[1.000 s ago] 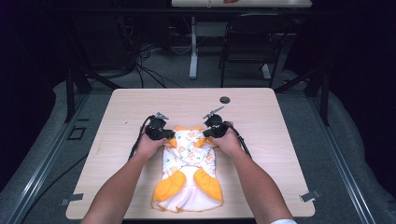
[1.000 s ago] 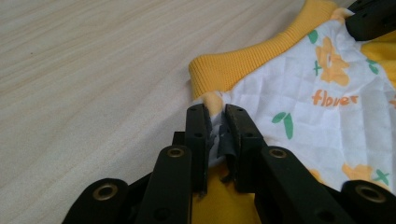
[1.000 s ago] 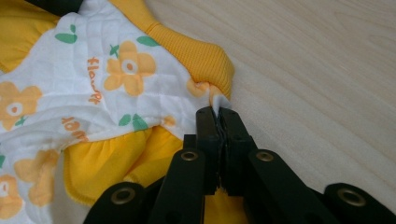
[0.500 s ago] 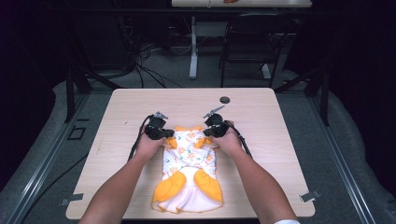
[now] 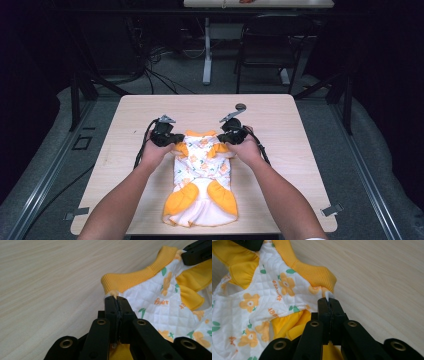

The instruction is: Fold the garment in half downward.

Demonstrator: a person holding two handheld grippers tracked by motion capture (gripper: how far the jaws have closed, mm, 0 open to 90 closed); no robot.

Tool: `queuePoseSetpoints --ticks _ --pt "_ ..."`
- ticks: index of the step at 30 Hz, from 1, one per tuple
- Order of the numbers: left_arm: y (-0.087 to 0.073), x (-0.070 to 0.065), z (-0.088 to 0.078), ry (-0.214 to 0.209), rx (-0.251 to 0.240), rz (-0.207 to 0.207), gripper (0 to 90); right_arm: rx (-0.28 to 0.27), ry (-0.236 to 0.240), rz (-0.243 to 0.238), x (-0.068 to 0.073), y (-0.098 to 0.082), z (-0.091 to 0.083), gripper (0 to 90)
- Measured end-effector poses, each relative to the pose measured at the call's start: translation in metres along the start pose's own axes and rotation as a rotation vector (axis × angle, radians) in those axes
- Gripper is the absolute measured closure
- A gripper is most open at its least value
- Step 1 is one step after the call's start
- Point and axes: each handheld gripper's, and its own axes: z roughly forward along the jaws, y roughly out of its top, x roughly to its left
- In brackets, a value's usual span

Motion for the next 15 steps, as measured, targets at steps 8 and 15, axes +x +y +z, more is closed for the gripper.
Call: queuePoseSetpoints --ticks 8,15 --pt "0.013 -0.001 -0.017 0.003 -0.054 0.004 88.3 -0.036 -0.010 -0.034 0.001 0.016 -0.021 89.1" --pt "0.027 -0.001 -0.030 0.013 -0.090 0.022 88.3 -0.078 -0.019 -0.046 0.000 0.031 -0.035 89.1"
